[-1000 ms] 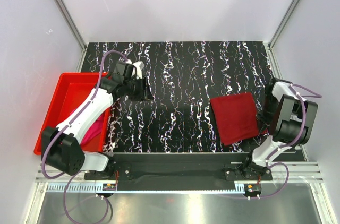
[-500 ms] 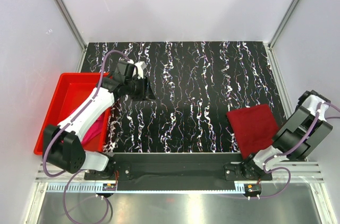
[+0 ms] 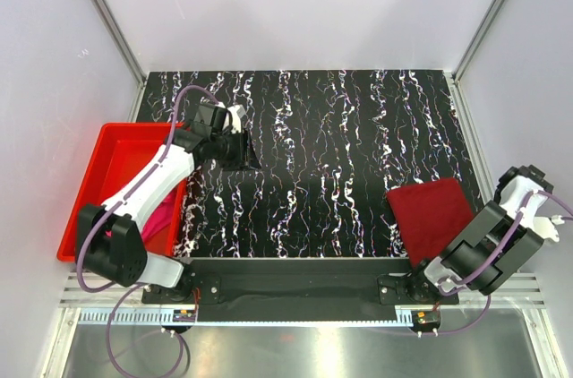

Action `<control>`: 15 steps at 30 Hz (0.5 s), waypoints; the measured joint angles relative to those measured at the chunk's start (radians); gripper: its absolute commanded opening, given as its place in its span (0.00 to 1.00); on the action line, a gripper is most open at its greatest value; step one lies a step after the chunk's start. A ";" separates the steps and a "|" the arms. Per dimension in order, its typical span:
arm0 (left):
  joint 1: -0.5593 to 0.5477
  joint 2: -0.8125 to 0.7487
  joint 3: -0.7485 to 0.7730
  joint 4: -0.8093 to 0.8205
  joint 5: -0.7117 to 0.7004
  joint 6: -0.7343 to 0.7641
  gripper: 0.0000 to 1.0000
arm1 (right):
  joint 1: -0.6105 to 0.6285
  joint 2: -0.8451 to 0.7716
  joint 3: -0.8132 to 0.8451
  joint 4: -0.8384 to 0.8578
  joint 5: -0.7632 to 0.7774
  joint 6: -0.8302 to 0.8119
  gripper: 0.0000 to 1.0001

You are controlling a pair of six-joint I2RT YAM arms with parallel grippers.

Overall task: Fold and stack the t-shirts
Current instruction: Neatly place the folded tshirt to the corner

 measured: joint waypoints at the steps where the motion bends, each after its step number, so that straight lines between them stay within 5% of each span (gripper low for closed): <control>1: 0.001 0.003 0.000 0.000 0.000 0.000 0.45 | 0.000 -0.002 0.000 0.003 0.011 0.002 0.28; 3: 0.002 0.013 0.000 0.000 0.001 0.000 0.45 | 0.000 0.003 0.008 0.003 0.027 -0.004 0.37; 10: 0.005 0.048 0.001 0.004 0.012 -0.003 0.45 | 0.029 -0.047 0.054 0.011 0.043 -0.092 0.41; 15: 0.005 0.069 0.009 0.006 0.021 -0.004 0.45 | 0.191 -0.091 0.069 0.010 0.040 -0.114 0.42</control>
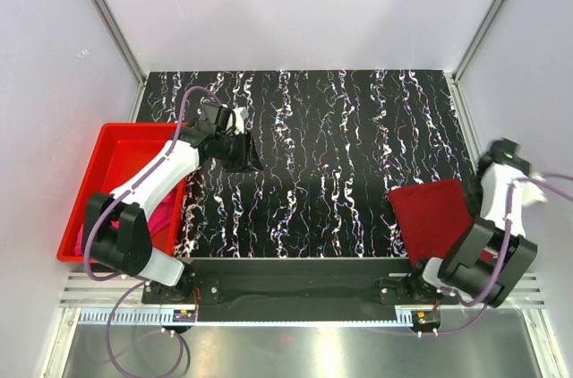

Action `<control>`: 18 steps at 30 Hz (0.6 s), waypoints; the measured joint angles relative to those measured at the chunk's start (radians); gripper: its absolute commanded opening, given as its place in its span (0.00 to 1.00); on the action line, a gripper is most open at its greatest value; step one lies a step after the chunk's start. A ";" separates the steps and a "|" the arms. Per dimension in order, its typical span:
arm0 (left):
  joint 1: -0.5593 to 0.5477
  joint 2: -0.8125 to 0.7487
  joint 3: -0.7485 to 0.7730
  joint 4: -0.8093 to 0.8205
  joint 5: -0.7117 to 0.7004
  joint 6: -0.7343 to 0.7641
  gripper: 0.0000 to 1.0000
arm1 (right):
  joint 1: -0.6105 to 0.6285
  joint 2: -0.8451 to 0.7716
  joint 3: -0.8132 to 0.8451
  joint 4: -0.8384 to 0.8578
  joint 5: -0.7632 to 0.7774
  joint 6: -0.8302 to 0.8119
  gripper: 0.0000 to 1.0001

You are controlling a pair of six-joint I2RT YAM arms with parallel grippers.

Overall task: Fold and stack the t-shirts
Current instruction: Neatly place the folded tshirt to the corner

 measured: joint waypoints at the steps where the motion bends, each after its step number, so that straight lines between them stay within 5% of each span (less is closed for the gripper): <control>1: 0.000 0.003 0.001 0.000 0.003 0.000 0.45 | 0.064 0.010 0.000 -0.002 -0.004 0.008 0.43; 7: 0.000 0.019 0.011 0.003 0.013 0.000 0.45 | 0.413 0.141 -0.001 0.000 -0.071 0.150 0.54; 18: 0.001 0.016 0.011 0.002 0.013 0.000 0.45 | 0.452 0.233 -0.094 0.043 -0.088 0.293 0.68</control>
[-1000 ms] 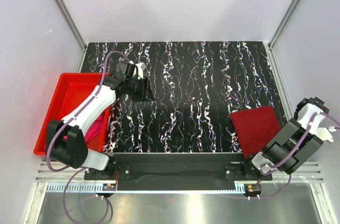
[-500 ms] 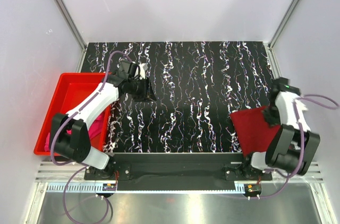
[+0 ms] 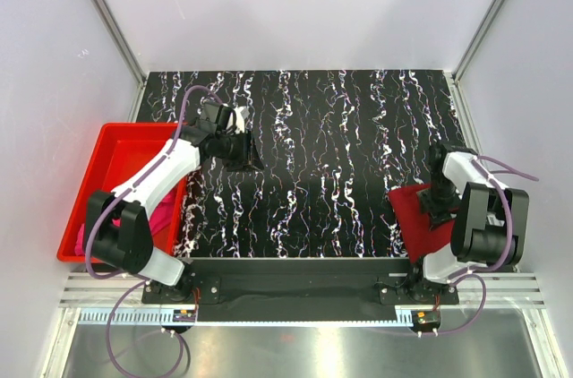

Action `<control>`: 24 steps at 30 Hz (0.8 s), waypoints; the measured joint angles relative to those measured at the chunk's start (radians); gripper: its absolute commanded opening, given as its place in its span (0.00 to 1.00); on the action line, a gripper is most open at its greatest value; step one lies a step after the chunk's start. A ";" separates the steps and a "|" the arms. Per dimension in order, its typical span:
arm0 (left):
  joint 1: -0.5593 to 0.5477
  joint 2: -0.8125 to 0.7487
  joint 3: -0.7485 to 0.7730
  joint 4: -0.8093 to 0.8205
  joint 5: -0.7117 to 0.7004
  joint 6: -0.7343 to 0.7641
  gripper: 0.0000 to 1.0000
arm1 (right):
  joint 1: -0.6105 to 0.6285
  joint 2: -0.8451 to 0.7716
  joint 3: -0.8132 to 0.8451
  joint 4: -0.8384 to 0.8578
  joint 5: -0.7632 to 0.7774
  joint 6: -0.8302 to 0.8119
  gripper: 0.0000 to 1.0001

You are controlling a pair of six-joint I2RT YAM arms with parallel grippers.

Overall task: Fold and stack the t-shirts
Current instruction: Neatly place the folded tshirt to the corner

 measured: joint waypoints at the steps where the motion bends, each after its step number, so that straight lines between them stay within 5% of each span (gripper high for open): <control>1: 0.000 -0.001 0.000 0.000 0.000 0.000 0.45 | 0.000 0.011 -0.005 0.011 0.001 0.006 0.68; 24: 0.037 -0.019 -0.002 -0.009 -0.013 -0.004 0.45 | -0.069 0.205 0.175 0.016 0.043 -0.123 0.64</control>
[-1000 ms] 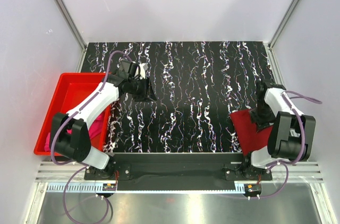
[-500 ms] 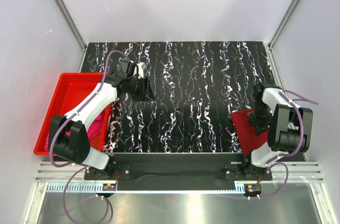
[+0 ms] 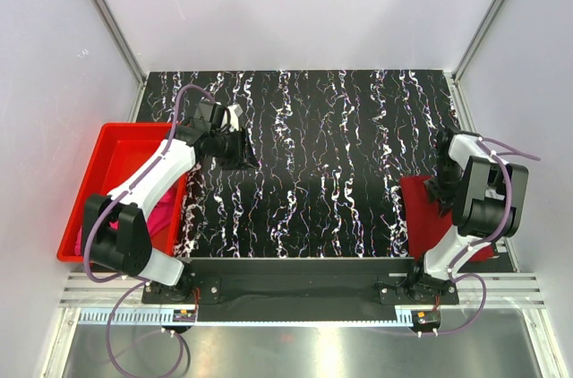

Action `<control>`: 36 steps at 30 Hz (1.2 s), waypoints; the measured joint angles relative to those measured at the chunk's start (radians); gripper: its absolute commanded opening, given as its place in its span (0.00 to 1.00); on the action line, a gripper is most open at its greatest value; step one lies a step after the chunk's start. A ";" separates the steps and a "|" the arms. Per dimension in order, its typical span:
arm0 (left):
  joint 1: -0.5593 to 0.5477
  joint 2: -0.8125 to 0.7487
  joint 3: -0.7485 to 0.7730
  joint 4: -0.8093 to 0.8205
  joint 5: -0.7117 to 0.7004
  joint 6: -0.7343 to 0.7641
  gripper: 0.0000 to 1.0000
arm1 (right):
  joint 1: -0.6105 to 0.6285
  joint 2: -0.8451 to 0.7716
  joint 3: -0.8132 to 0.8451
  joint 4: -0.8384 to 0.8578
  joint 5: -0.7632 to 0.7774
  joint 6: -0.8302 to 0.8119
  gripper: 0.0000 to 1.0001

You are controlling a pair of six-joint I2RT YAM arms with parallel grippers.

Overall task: Fold and stack the t-shirts
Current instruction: Neatly place the folded tshirt to the corner, then reset both grippers

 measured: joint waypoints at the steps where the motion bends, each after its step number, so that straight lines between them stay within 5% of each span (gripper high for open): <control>1: 0.000 0.000 0.000 0.000 0.000 0.000 0.45 | 0.000 0.011 0.012 0.000 0.006 -0.015 0.64; 17: 0.005 0.019 0.000 0.002 -0.001 -0.016 0.45 | -0.014 0.074 0.083 0.065 0.029 -0.278 0.58; 22: 0.005 0.020 0.000 0.002 0.000 -0.021 0.45 | -0.015 0.061 0.077 0.066 0.037 -0.324 0.73; 23: 0.005 0.020 0.000 0.002 0.000 -0.021 0.45 | -0.016 0.059 0.080 0.057 0.040 -0.330 0.81; 24: 0.005 0.020 0.000 0.002 0.000 -0.022 0.46 | -0.017 0.059 0.089 0.037 0.047 -0.335 0.99; 31: 0.004 0.016 0.000 0.002 0.000 -0.038 0.46 | 0.018 -0.002 0.216 -0.057 0.063 -0.404 1.00; 36: 0.000 -0.049 -0.026 0.004 0.000 -0.057 0.46 | 0.185 -0.157 0.355 -0.114 0.031 -0.425 1.00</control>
